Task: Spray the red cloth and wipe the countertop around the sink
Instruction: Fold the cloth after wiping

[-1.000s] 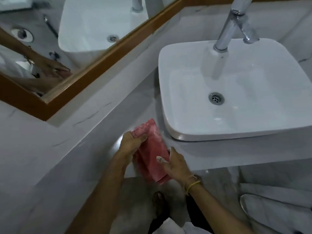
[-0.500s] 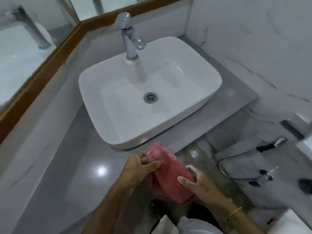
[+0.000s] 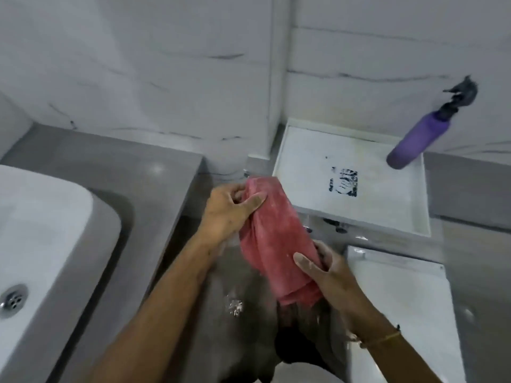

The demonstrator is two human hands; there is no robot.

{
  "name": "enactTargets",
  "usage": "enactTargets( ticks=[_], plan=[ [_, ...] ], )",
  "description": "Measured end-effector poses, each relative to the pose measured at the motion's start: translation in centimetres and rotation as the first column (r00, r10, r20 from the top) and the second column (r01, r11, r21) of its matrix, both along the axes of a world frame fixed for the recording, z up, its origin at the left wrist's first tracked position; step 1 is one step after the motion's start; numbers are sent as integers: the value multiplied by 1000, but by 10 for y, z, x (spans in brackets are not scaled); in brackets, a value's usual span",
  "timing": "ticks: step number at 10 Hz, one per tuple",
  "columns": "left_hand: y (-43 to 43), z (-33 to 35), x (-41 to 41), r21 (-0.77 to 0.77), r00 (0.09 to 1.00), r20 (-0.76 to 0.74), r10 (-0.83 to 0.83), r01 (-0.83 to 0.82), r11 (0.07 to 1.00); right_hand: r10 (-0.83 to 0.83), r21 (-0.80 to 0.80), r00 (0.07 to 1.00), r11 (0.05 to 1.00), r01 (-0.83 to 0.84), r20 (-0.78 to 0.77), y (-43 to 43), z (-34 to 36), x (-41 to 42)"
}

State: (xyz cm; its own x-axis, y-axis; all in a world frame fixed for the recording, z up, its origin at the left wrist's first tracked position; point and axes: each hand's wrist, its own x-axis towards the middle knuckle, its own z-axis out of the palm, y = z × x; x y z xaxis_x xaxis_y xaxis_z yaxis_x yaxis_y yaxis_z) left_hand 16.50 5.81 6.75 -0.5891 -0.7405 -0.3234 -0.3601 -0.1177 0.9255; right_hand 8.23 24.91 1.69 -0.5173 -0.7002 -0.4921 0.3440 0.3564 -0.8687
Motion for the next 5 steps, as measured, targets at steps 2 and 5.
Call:
enactTargets(
  ticks=[2,5],
  plan=[
    [-37,-8,-184,-228,992,123,-39,66,971,-73,27,992,997,77,-106,-41,5,-133],
    [0,-89,-185,-472,788,570,-232,546,692,268,395,705,919,18,-656,-59,-52,-182]
  ],
)
